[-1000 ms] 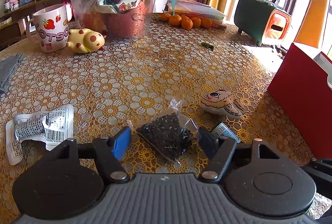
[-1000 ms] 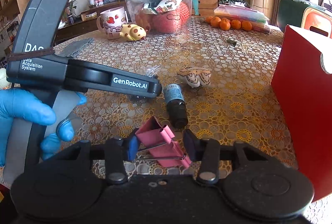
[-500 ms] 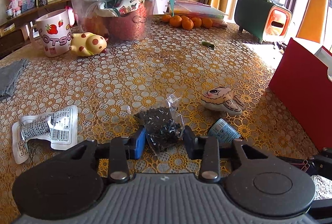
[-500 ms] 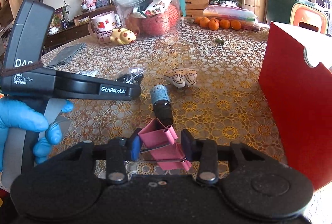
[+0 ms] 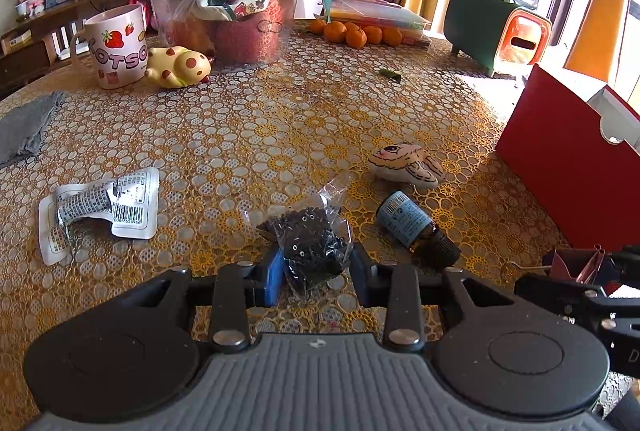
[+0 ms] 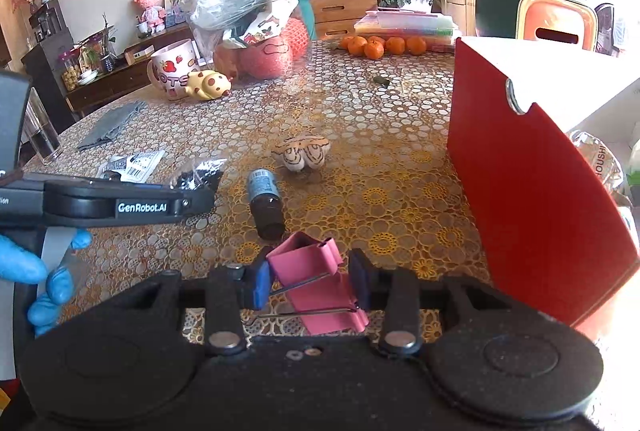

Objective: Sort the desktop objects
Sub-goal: 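Lift and carry the binder clip with right tool while left tool carries the bead bag to the box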

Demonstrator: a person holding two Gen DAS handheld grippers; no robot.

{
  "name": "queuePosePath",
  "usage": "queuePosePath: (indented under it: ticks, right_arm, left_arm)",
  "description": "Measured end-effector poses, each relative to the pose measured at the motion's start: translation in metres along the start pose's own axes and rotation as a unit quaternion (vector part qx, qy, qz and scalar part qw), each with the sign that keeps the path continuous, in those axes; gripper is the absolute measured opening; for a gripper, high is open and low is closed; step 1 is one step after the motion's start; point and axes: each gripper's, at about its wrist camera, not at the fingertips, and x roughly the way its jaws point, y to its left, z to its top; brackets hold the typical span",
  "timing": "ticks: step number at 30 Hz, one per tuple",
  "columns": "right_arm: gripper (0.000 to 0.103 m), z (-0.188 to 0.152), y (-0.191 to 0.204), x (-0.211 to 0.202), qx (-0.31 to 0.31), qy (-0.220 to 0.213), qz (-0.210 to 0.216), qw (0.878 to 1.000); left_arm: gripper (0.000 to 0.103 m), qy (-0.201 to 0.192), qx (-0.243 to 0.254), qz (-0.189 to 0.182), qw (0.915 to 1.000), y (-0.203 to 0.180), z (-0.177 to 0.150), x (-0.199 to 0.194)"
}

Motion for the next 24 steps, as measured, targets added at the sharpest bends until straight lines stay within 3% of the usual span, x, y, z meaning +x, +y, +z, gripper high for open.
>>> queuePosePath:
  ticks: [24]
  right_arm:
    - [0.039,0.017,-0.016,-0.071,0.017,-0.051,0.017,0.998]
  left_arm:
    - [0.033,-0.018,-0.005,-0.043,0.9989,-0.038,-0.017,-0.092]
